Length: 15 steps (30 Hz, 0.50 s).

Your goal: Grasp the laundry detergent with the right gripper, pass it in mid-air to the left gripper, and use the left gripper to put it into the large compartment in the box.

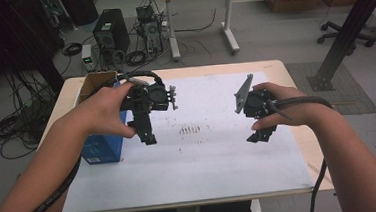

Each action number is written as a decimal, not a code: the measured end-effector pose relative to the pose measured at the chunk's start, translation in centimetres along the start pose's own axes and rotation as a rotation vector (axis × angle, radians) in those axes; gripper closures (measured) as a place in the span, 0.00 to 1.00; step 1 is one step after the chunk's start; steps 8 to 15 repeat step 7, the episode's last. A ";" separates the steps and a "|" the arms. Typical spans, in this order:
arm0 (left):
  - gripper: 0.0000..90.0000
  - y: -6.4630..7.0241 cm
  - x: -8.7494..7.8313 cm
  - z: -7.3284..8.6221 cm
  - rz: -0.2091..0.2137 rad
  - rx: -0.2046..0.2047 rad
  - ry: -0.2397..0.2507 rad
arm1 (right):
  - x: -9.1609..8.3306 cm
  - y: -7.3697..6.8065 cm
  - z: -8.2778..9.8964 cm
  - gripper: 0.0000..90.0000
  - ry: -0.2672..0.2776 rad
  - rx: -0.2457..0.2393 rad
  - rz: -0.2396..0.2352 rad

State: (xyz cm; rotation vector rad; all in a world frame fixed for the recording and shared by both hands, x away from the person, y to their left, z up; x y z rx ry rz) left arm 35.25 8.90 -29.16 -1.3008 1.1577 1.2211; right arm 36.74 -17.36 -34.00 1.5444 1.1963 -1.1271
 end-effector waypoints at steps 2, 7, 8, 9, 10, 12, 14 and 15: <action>0.00 0.0 0.0 0.0 0.000 0.000 0.003 | 0.0 0.0 0.0 0.05 -0.003 0.000 0.000; 0.00 0.1 0.5 -0.3 0.018 -0.007 0.047 | -0.1 -0.1 -0.1 0.05 0.019 0.002 0.002; 0.00 0.1 0.5 -0.3 0.018 -0.007 0.047 | -0.1 -0.1 -0.1 0.05 0.019 0.002 0.002; 0.00 0.1 0.5 -0.3 0.018 -0.007 0.047 | -0.1 -0.1 -0.1 0.05 0.019 0.002 0.002; 0.00 0.1 0.5 -0.3 0.018 -0.007 0.047 | -0.1 -0.1 -0.1 0.05 0.019 0.002 0.002; 0.00 0.1 0.5 -0.3 0.018 -0.007 0.047 | -0.1 -0.1 -0.1 0.05 0.019 0.002 0.002; 0.00 0.1 0.5 -0.3 0.018 -0.007 0.047 | -0.1 -0.1 -0.1 0.05 0.019 0.002 0.002; 0.00 0.1 0.5 -0.3 0.018 -0.007 0.047 | -0.1 -0.1 -0.1 0.05 0.019 0.002 0.002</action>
Point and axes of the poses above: each handheld gripper's, and its own axes: x roughly forward along the jaws, z roughly out of its underside, y roughly to its right, the point moved 7 cm from there along x, roughly forward along the jaws, and after that the axes turned 3 degrees about x, right-handed, at the moved point
